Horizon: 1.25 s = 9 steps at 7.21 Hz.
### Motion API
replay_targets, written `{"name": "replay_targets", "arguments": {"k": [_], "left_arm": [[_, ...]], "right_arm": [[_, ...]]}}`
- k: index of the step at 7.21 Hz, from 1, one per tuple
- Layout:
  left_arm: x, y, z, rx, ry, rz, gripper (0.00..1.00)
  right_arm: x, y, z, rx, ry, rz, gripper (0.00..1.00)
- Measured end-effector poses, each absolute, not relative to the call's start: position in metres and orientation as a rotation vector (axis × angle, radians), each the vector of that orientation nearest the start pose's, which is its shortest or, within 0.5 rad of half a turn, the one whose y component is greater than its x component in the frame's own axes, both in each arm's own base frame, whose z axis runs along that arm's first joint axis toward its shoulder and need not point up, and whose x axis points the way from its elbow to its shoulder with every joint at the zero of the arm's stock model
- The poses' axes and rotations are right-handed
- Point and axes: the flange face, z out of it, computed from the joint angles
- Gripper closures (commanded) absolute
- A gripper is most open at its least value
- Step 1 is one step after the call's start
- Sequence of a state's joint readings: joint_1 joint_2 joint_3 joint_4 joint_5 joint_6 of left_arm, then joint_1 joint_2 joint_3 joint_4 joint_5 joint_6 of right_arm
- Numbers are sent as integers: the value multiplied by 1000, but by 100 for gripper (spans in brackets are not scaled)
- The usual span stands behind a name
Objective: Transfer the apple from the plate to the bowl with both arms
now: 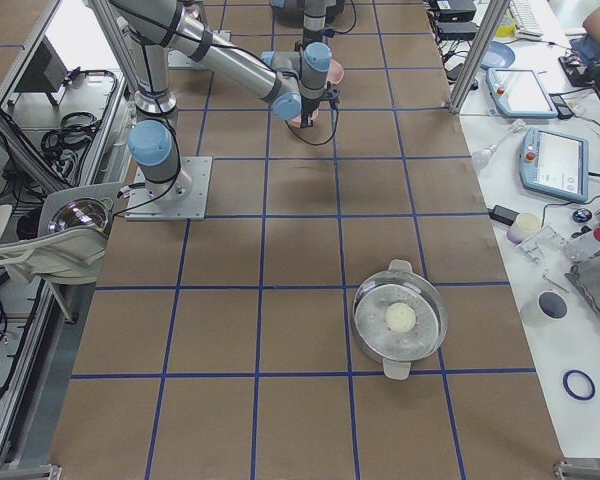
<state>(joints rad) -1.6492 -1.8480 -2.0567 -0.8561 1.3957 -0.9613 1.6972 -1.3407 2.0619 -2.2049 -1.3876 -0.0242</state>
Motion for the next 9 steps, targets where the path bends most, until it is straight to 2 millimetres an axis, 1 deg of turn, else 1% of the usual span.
{"name": "replay_targets", "arguments": {"k": [1,2,3,4,5,6,7,8,9], "left_arm": [[-189,-481,198,-1359,2967,208,93],[-189,-481,199,-1333,2982,201,95],[-188,-482,205,-1312,2998,180,95],[-186,-484,213,-1279,3022,148,96],[-184,-488,223,-1226,3053,117,96],[-183,-491,234,-1139,3096,79,96],[-182,-494,246,-994,3153,31,96],[-184,-500,263,-804,3197,-9,96],[-196,-508,285,-639,3206,-22,96]], "right_arm": [[215,-457,210,-221,2951,144,42],[217,-455,209,-225,2951,145,16],[217,-455,209,-219,2953,146,0],[217,-456,211,-200,2955,140,0],[216,-461,217,-178,2961,120,0],[214,-470,230,-163,2972,86,0],[209,-481,252,-154,2997,39,0],[199,-496,285,-136,3044,-19,0],[183,-510,319,-96,3078,-45,0]]}}
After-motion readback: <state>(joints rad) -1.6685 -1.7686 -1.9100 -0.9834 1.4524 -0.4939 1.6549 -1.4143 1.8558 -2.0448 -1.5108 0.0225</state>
